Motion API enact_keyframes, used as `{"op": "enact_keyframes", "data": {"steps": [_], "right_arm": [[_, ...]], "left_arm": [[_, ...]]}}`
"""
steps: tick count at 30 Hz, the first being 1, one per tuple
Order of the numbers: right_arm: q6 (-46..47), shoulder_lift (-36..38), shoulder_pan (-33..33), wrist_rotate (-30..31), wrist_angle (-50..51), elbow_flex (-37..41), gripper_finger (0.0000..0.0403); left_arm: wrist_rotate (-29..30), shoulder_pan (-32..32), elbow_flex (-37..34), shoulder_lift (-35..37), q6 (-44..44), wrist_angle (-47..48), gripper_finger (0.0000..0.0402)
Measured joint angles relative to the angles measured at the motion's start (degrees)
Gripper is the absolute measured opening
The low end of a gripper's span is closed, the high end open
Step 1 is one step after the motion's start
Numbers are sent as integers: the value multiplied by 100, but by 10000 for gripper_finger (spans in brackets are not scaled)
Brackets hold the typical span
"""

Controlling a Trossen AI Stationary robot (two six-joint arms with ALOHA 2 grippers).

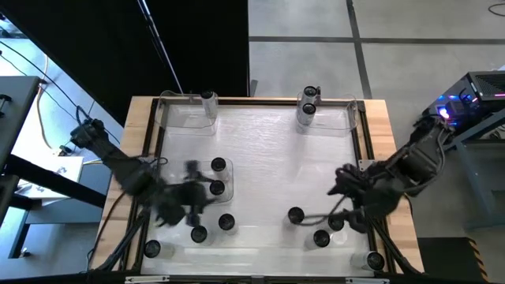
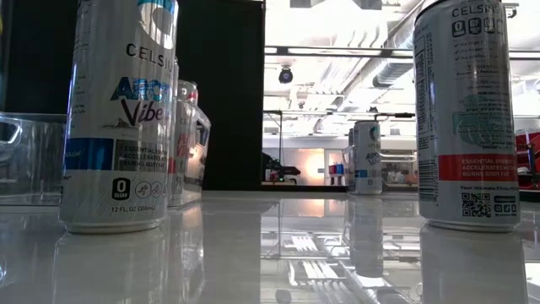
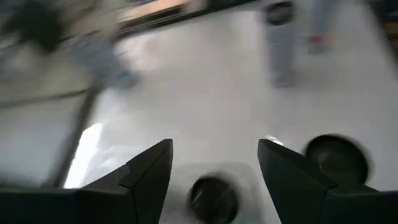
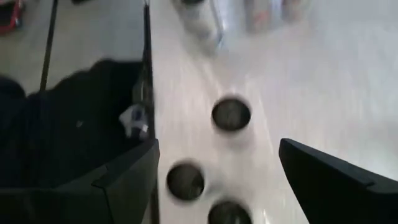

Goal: Sort soda cans
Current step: Put the white-yellow can into the top left transparent bin

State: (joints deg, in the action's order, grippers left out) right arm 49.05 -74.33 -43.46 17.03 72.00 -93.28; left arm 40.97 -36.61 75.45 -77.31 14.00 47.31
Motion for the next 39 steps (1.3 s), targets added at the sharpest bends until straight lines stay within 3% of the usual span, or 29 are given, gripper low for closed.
{"op": "enact_keyframes", "data": {"steps": [4, 8, 14, 21, 27, 35, 39], "right_arm": [[733, -181, -478, -163, 250, -39, 328], [771, -568, -883, -325, 836, -39, 328], [151, -1342, -1054, -825, 1369, -32, 328], [-297, -1900, -1011, -582, 1484, -30, 328], [-260, -1964, -778, -568, 1577, -30, 328], [-360, -1964, -384, -1081, 1516, 230, 328], [-415, -1964, -223, -1655, 1381, 651, 328]], "left_arm": [[-1870, 1038, -641, 29, -1679, -2411, 229], [-2690, 1872, -876, 29, -2312, -3582, 229], [-2719, 2512, -908, 34, -2410, -3811, 229], [-2736, 2534, -908, 34, -2262, -3388, 229], [-2740, 2442, -908, 34, -2119, -3022, 229], [-2740, 2305, -908, 34, -2107, -2891, 229], [-2743, 2243, -908, 34, -2111, -2819, 229]]}}
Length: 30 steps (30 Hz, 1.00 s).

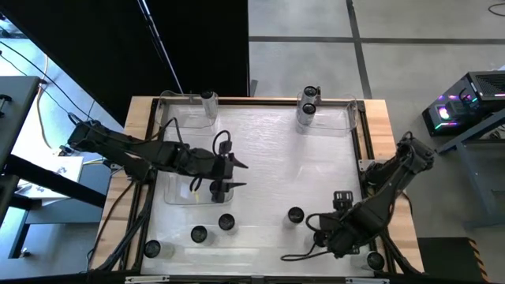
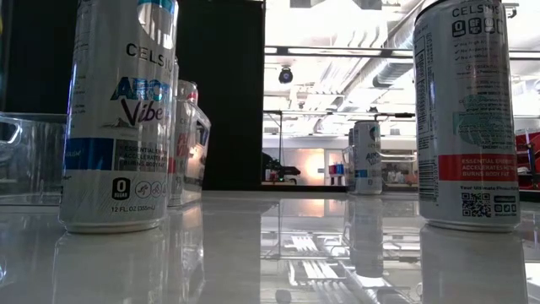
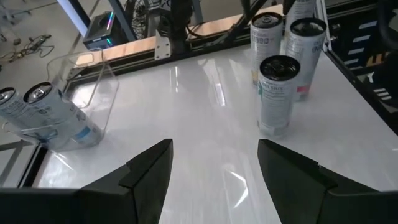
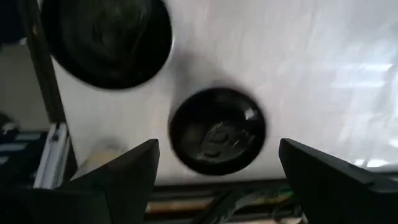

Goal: Sort soda cans
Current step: Put the white-yellow can into the top left transparent bin

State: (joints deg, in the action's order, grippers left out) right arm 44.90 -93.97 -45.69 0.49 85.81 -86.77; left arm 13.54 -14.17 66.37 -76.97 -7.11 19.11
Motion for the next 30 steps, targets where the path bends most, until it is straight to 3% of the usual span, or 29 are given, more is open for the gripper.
{"op": "enact_keyframes", "data": {"steps": [4, 15, 18, 22, 30], "right_arm": [[-187, 0, 206, -512, -367, 234, 328], [-637, 0, 264, -5, -630, 649, 325], [-637, 0, 264, 33, -633, 690, 303], [-639, 12, 300, 61, -433, 699, 237], [-652, 607, 1233, 897, 157, 701, 236]], "left_arm": [[-40, -20, 0, 0, 1, 92, 229], [-39, -20, 0, 0, 45, 129, 229], [-39, -20, 2, 0, 44, 129, 229], [-39, -20, 2, 0, 46, 125, 229], [-62, 37, 4, 157, -198, 335, 229]]}}
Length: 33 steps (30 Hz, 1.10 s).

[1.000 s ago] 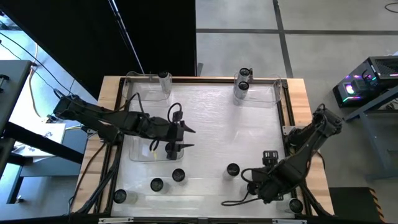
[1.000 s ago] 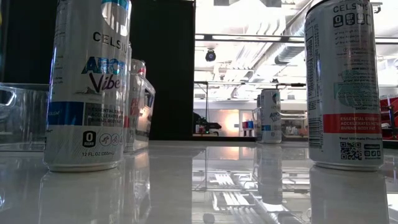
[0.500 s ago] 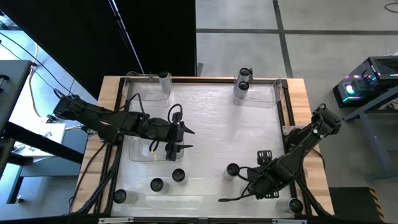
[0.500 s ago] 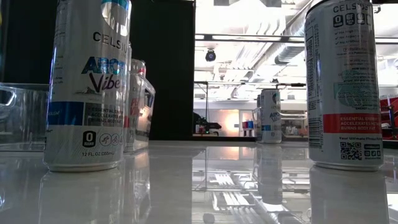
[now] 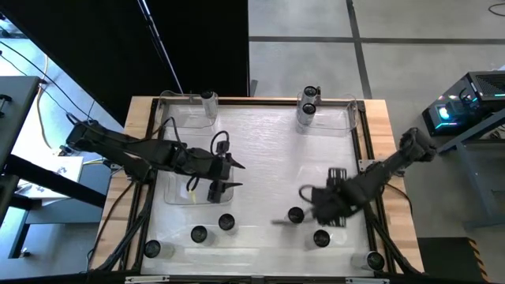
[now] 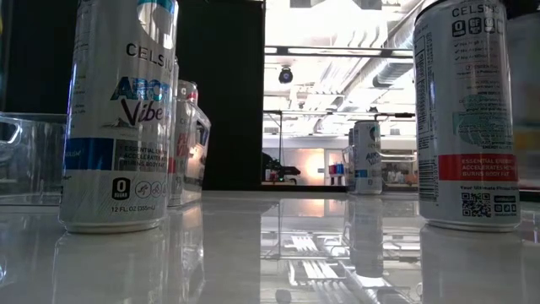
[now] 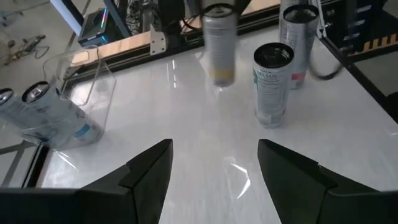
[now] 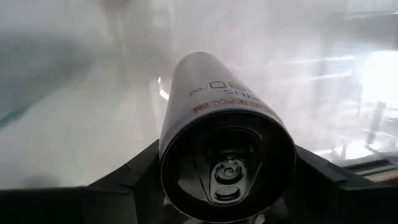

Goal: Sort soda cans
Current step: Put the white-yellow can into the top left transparent bin

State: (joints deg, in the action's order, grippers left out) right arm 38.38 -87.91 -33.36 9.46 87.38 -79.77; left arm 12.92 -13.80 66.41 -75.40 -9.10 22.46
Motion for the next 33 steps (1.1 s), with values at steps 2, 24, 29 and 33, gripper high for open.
{"op": "enact_keyframes", "data": {"steps": [2, 24, 29, 33], "right_arm": [[-167, 159, 420, 236, 10, 0, 236], [-3435, -1257, 3751, -373, -2121, -1195, 236], [-3593, -2035, 3820, -575, -1533, -1989, 236], [-3694, -2449, 3822, -563, -1232, -2462, 236]], "left_arm": [[2, 57, 0, 101, 2, 182, 229], [5, 931, 2, 401, 541, 1419, 229], [7, 962, -7, 383, 579, 1506, 229], [4, 962, -316, 413, 852, 1070, 229]]}}
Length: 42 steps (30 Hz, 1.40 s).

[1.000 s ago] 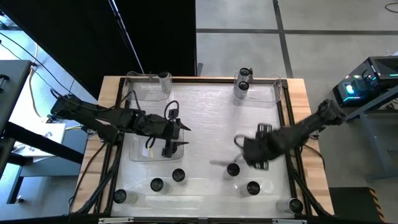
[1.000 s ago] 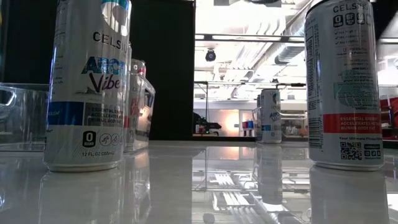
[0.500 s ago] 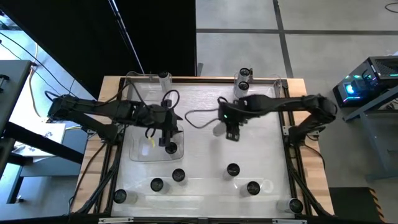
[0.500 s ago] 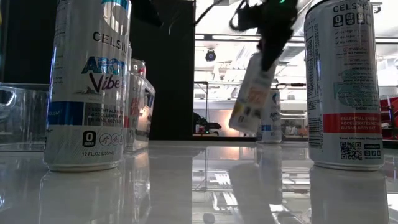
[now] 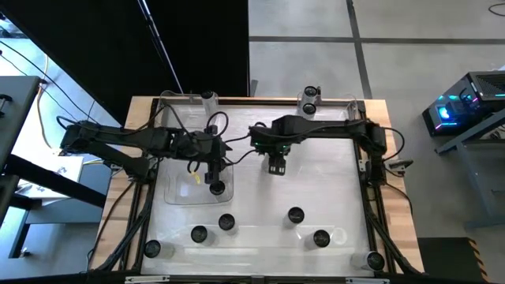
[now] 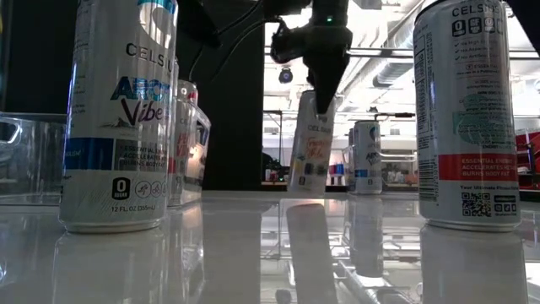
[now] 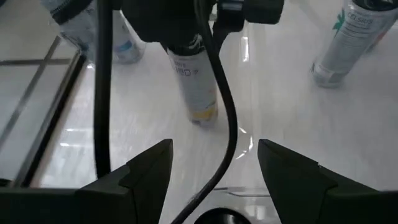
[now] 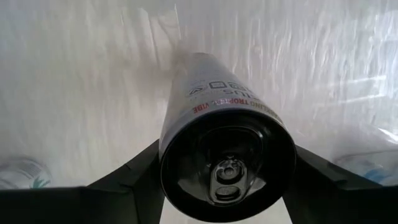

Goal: Sort soda cans
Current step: Put the white-yellow can into the top left transparent bin

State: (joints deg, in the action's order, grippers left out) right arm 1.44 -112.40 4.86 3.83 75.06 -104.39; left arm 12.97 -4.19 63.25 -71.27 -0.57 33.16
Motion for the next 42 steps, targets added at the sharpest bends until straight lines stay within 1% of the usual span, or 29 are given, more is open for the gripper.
{"op": "enact_keyframes", "data": {"steps": [4, 8, 13, 18, 20, 26, 28, 32, 36, 40, 42], "right_arm": [[-153, -208, 2, -78, -37, -214, 236], [-233, -269, 2, -90, -58, -232, 236], [-293, -279, 2, -98, -240, -209, 237], [-252, -302, 2, -111, -567, -197, 277], [-250, -304, 2, -109, -591, -191, 286], [-254, -317, 2, -152, -619, -183, 292], [-276, -317, 3, -293, -580, -209, 293], [-288, -319, 2, -419, -538, -453, 294], [-297, -319, 13, -309, -455, -774, 294], [-298, -265, 39, -251, -196, -1121, 295], [-295, -123, 37, -39, -196, -1179, 295]], "left_arm": [[1, 0, -420, 4, 198, -423, 229], [21, 0, -739, 13, 357, -788, 229], [297, 0, -817, 75, 655, -959, 229], [324, 0, -816, 84, 701, -1141, 229], [319, 0, -816, 84, 701, -1194, 229], [311, -2, -816, 84, 790, -1190, 229], [307, -2, -816, 84, 791, -1173, 229], [302, -2, -816, 84, 756, -1168, 229], [269, -4, -816, 84, 755, -1172, 229], [243, -4, -1092, 83, 751, -1739, 229], [233, -4, -1311, 79, 668, -2210, 229]]}}
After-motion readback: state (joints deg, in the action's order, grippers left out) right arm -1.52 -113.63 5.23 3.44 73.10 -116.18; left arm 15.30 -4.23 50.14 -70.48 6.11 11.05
